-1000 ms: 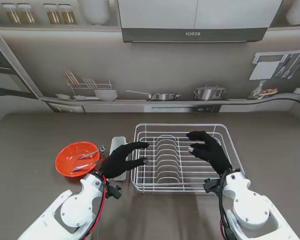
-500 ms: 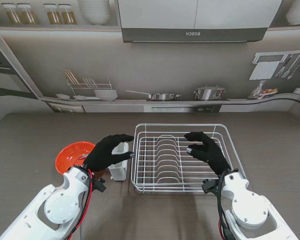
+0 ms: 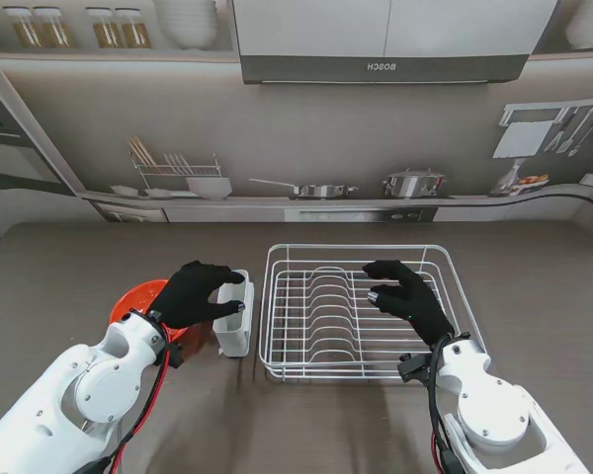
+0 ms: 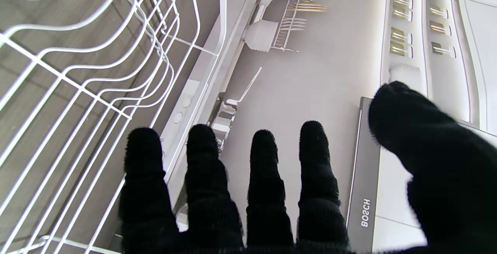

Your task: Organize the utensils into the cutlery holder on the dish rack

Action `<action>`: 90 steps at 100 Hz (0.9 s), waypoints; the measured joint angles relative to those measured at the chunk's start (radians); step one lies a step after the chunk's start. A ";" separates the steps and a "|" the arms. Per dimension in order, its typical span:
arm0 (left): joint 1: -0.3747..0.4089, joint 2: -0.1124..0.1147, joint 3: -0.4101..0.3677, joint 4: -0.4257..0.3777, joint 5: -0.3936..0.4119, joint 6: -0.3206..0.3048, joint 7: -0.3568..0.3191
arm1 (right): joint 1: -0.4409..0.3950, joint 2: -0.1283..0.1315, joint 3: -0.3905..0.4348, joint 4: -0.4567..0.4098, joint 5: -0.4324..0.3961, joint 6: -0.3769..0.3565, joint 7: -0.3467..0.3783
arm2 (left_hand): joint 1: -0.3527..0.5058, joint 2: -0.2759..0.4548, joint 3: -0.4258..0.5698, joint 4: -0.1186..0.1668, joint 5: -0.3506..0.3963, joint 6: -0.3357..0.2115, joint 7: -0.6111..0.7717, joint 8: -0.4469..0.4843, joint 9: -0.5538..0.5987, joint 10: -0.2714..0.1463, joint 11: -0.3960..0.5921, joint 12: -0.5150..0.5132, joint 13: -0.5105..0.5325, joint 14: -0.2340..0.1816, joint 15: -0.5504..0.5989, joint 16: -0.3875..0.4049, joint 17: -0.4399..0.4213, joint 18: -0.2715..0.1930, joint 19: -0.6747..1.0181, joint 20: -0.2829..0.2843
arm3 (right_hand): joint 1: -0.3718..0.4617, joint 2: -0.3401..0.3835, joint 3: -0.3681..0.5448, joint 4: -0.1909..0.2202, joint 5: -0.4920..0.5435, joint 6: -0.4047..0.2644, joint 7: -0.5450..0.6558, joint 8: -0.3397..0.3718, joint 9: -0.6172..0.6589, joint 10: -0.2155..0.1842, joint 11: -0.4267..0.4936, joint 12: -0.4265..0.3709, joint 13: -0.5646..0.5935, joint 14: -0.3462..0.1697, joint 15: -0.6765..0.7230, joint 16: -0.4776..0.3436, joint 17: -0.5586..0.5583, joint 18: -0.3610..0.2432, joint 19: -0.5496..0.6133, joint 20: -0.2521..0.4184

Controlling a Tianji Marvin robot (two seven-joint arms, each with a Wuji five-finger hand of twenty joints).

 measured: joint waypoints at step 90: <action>-0.306 0.058 0.177 0.282 0.168 -0.061 -0.139 | 0.010 -0.001 -0.003 0.012 0.018 0.004 0.003 | -0.055 -0.113 0.253 -0.001 0.037 0.006 0.045 0.038 -0.109 -0.011 0.009 0.054 -0.111 -0.018 0.022 0.023 -0.059 -0.046 0.000 0.001 | 0.000 0.013 0.000 0.000 0.000 0.001 0.000 0.000 0.013 0.000 0.000 0.000 0.012 0.000 0.014 0.000 0.000 0.000 0.000 0.001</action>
